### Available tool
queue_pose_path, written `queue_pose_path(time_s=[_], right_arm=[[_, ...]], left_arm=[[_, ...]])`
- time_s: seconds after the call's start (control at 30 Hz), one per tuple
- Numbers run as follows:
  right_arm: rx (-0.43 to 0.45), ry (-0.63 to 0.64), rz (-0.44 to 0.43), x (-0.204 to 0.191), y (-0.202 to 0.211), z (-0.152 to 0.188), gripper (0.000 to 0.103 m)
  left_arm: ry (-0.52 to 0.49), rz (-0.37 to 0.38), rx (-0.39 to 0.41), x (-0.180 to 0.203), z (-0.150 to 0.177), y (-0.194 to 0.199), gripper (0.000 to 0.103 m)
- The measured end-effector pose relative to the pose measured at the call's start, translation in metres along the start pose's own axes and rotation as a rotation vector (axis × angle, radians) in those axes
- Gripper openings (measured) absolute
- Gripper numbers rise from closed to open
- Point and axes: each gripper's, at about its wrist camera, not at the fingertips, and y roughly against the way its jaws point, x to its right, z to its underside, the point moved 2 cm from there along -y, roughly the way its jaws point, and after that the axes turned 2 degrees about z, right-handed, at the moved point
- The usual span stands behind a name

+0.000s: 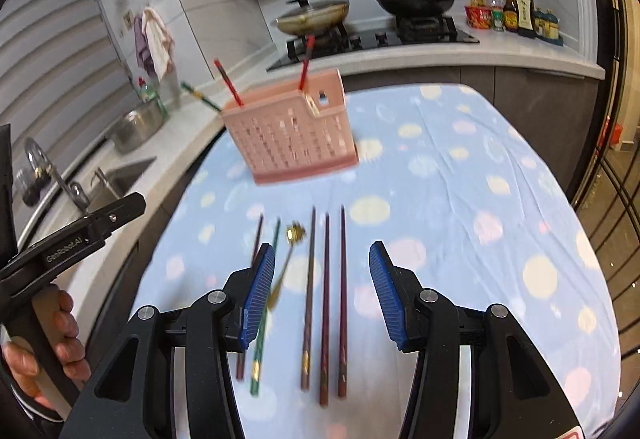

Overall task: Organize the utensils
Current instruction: 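Withdraw both open tools from the holder back toward the remaining chopsticks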

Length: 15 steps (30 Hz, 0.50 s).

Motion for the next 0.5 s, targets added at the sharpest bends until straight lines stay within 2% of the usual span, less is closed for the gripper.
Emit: queue_pose_path(time_s=[0.13, 0.33, 0.5], right_arm=[[-0.059, 0.026, 0.047, 0.006, -0.006, 0.037, 0.048], [-0.145, 0.027, 0.075, 0.017, -0.025, 0.081, 0.048], [-0.177, 0.040, 0.082, 0.019, -0.040, 0.098, 0.047]], left_arm=[[0.014, -0.001, -0.084, -0.004, 0.041, -0.010, 0.071], [0.014, -0.013, -0.154, -0.004, 0.086, -0.018, 0.071], [0.037, -0.008, -0.209, -0.005, 0.113, -0.028, 0.071]])
